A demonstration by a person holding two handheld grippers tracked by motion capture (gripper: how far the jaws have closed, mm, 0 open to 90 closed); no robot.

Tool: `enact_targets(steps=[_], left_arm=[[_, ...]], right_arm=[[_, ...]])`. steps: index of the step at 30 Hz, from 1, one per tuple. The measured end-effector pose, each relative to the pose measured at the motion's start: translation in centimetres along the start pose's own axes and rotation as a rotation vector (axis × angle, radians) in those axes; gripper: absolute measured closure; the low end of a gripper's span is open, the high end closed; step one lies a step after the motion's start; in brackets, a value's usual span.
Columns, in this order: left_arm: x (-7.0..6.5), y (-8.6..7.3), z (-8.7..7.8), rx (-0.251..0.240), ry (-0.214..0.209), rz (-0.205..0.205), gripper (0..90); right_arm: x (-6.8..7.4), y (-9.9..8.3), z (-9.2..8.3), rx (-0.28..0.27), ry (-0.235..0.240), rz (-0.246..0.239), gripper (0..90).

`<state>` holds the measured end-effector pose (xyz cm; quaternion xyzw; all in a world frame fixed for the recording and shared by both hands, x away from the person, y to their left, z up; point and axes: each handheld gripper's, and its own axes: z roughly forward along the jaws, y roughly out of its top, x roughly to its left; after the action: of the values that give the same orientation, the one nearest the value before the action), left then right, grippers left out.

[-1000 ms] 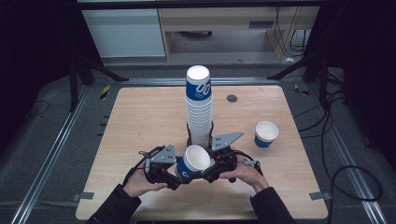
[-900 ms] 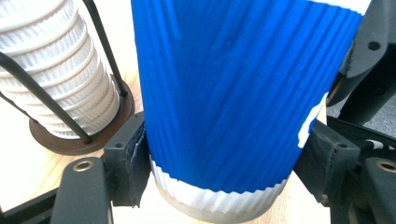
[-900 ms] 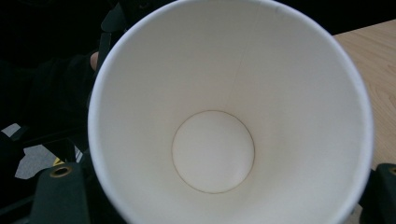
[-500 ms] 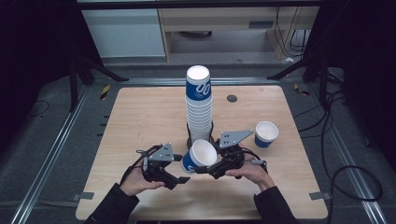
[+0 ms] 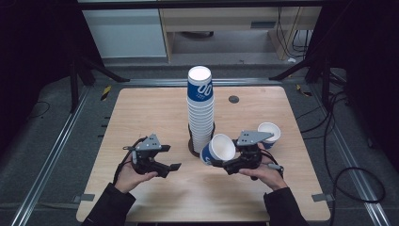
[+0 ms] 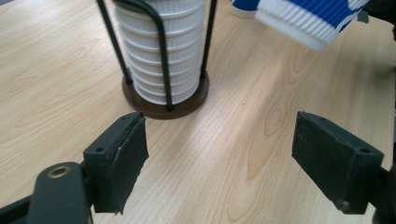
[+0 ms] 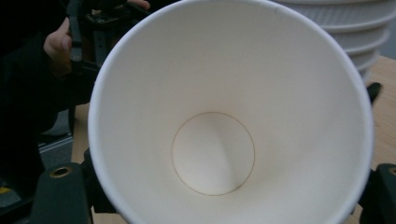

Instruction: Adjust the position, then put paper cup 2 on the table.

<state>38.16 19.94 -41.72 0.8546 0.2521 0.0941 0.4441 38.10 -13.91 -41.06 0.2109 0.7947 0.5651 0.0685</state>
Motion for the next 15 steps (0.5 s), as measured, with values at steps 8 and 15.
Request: enact_targets(steps=[8, 15], left_arm=[[0.7, -0.2, -0.5, -0.014, 0.042, -0.03, 18.1], [1.4, -0.4, -1.0, -0.017, 0.081, -0.054, 18.2]], right_arm=[[-0.8, -0.9, -2.4, 0.033, -0.144, 0.028, 21.3], [-1.7, -1.6, -4.1, 0.07, -0.274, 0.078, 21.3]])
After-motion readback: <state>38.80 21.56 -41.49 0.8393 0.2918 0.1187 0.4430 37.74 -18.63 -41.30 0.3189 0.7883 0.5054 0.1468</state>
